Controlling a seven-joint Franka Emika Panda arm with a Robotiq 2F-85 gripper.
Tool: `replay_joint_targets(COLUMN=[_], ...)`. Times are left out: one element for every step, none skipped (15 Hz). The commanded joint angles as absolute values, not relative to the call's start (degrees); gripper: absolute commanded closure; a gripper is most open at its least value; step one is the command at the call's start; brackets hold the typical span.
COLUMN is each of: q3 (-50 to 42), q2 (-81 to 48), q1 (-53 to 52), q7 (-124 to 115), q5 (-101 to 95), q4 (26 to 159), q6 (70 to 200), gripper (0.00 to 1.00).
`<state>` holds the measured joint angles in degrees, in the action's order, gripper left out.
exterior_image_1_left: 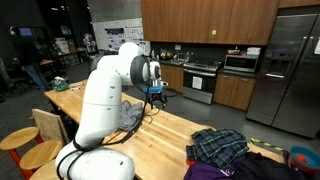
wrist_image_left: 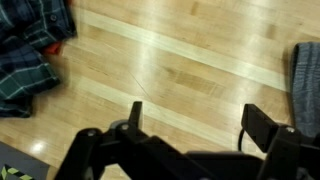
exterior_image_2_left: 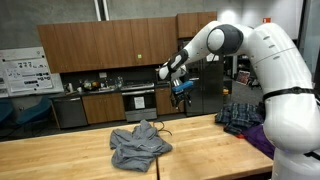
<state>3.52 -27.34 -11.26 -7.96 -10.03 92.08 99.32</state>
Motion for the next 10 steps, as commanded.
replay_joint_targets(q3=[4.9,5.5,5.9,6.5,7.1,7.6,8.0,8.3,8.4,8.4], q2=[-30.0,-30.4,-30.9,-31.4,-31.8,-32.4,-32.8,-33.2,-33.5,-33.4], q1=[-12.3,-12.6,-12.8,-13.0,-13.1,-13.3,-13.5,-13.7,-13.7,-13.5], q7=[-4.0,-2.7,-1.4,0.0,1.7,3.1,4.1,4.8,5.6,6.3], q5=[-10.8,-10.5,-10.4,-10.1,-9.7,-9.6,-9.5,-9.4,-9.5,-9.4], q4=[86.4,85.5,84.5,83.5,82.5,81.4,80.3,79.3,78.4,77.9], q6=[92.6,90.9,89.3,87.6,85.6,84.0,82.1,80.5,78.6,76.4], gripper=[0.00,0.00,0.00,0.00,0.00,0.00,0.00,0.00,0.00,0.00])
